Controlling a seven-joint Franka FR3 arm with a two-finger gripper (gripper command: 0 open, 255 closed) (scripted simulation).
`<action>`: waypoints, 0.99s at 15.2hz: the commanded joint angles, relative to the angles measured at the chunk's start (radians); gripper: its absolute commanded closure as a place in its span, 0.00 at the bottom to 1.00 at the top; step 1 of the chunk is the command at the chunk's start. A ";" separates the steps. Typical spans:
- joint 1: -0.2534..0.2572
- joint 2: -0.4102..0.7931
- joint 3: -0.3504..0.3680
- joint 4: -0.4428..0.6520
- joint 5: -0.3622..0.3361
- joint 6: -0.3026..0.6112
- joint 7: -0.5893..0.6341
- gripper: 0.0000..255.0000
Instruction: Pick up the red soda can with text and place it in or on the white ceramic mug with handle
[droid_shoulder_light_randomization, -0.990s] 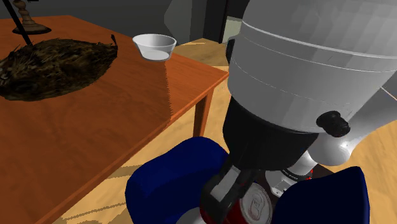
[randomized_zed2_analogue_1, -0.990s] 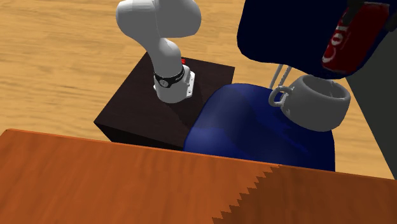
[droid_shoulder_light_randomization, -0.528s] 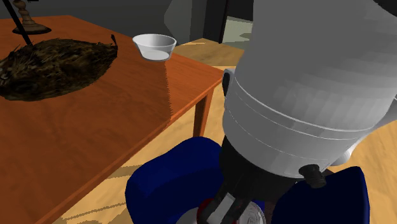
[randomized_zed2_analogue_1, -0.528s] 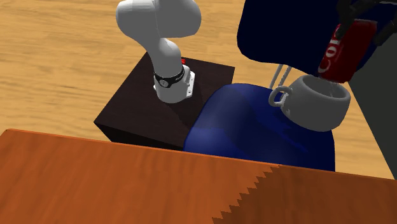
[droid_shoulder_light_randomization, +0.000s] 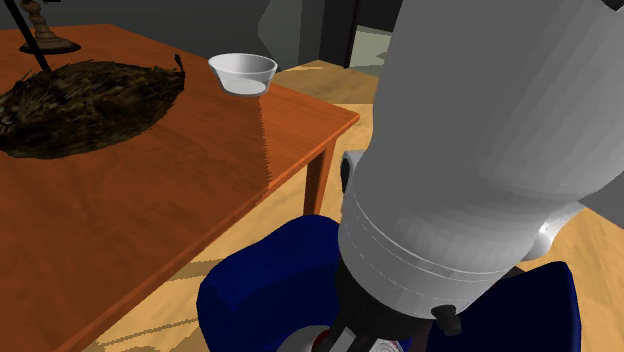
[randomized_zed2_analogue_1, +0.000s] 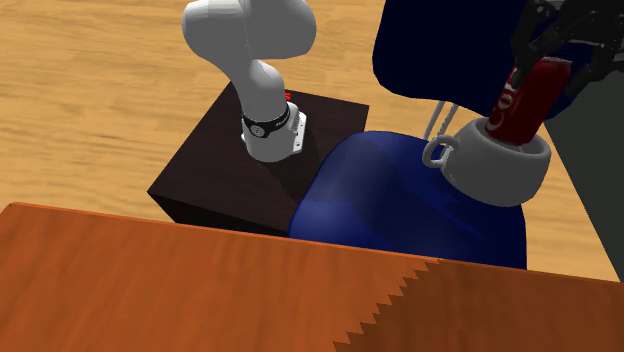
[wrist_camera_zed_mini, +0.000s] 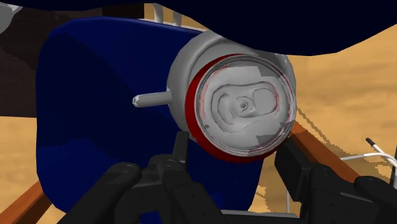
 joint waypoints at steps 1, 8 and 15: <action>0.001 0.002 0.007 -0.032 0.003 0.028 -0.002 1.00; 0.006 0.007 0.015 -0.067 0.004 0.066 -0.001 1.00; 0.006 0.007 0.010 -0.066 0.003 0.065 -0.004 0.00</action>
